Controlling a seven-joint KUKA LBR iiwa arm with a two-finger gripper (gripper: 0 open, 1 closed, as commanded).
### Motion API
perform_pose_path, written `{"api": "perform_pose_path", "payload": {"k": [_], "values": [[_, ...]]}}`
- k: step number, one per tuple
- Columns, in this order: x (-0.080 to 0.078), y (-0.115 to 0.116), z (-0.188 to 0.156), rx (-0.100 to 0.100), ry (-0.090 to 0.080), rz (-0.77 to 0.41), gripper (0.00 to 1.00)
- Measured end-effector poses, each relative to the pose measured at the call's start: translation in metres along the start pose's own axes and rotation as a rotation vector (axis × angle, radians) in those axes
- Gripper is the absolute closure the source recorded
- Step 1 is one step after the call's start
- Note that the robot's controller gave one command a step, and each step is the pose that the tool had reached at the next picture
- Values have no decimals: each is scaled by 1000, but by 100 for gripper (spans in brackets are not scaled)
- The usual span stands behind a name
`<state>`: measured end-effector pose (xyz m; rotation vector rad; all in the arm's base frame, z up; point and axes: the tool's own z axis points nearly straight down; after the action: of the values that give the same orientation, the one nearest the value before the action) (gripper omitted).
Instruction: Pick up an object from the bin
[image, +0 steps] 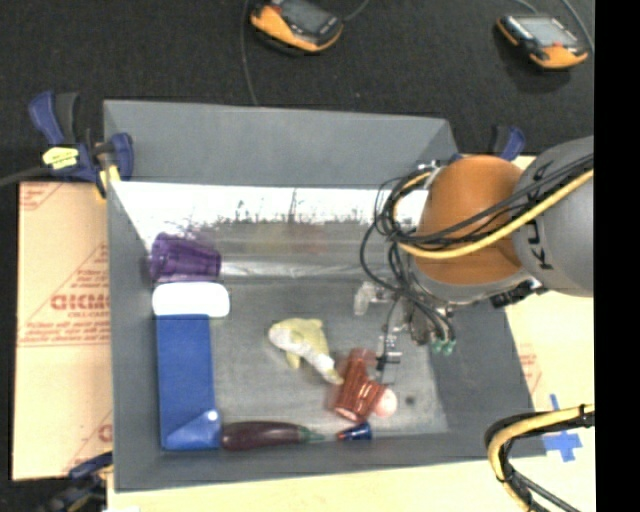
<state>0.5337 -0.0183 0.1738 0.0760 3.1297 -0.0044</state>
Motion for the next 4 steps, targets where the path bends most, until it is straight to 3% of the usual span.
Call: {"api": "perform_pose_path", "payload": {"k": [1, 2, 3, 4], "values": [[-3, 23, 73, -4, -4, 29, 0], [13, 52, 101, -2, -2, 61, 0], [4, 56, 102, -3, -5, 264, 0], [5, 42, 86, -2, -5, 341, 0]]}}
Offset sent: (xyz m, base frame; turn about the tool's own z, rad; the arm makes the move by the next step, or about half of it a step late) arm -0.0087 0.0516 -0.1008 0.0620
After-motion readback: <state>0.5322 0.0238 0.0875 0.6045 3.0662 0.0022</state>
